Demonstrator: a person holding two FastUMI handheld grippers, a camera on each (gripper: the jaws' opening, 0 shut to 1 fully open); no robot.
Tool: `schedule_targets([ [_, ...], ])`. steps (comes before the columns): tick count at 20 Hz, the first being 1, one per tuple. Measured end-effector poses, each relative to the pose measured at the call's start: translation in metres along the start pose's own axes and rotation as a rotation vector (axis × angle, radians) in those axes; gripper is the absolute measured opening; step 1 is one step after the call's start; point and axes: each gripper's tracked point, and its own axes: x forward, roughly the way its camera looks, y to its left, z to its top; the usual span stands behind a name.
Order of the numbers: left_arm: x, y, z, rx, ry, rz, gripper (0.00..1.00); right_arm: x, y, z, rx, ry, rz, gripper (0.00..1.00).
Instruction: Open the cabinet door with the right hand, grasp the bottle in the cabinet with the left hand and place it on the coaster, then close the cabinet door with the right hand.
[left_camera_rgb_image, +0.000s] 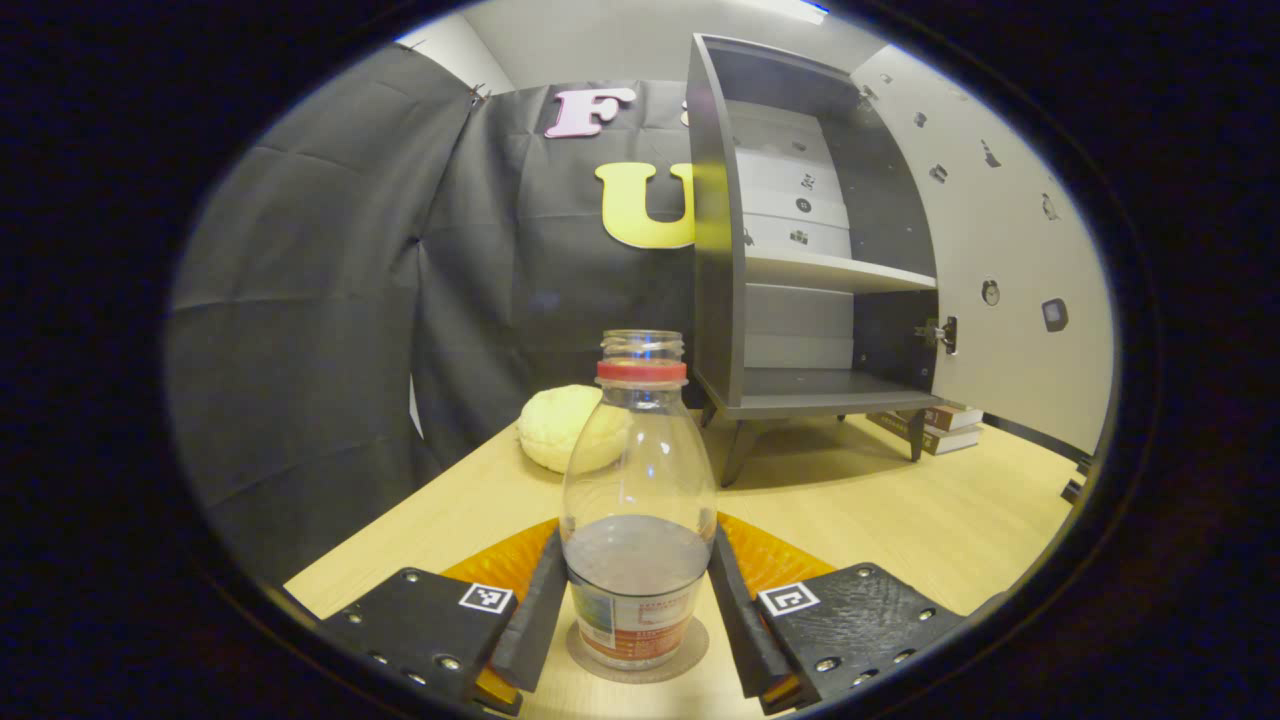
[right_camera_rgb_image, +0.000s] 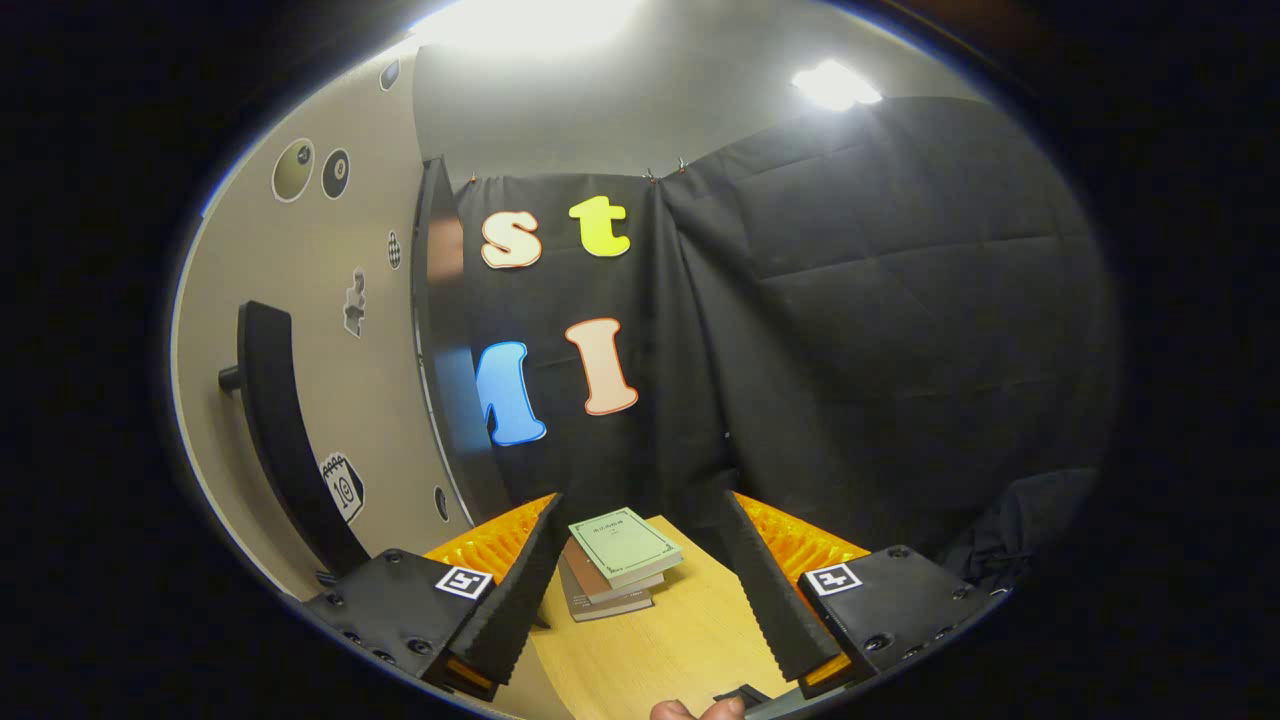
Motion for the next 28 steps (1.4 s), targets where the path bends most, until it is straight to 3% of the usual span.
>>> schedule_targets([
  [3,0.002,-0.001,0.001,-0.009,0.008,-0.004,0.72,-0.006,-0.002,-0.003,-0.024,0.014,0.009,0.98],
  [4,0.003,-0.001,0.000,-0.009,0.019,-0.003,0.77,-0.006,-0.003,-0.003,-0.033,0.016,0.007,0.98],
  [6,0.003,0.000,-0.001,-0.020,0.037,-0.011,0.73,-0.009,0.000,-0.005,-0.034,0.031,0.018,0.98],
  [10,0.001,0.004,0.005,-0.052,0.036,0.000,0.85,-0.007,-0.010,0.003,-0.100,-0.006,0.013,0.98],
  [15,-0.005,0.007,0.025,-0.053,0.010,0.009,0.82,-0.012,-0.006,-0.009,-0.055,0.050,0.010,0.97],
  [21,-0.017,0.008,0.076,-0.057,-0.064,-0.020,0.84,-0.015,-0.005,-0.012,-0.027,0.061,0.009,0.98],
  [28,-0.047,0.016,0.164,0.079,-0.187,0.019,0.84,-0.006,-0.007,-0.008,-0.078,0.039,0.028,0.98],
])
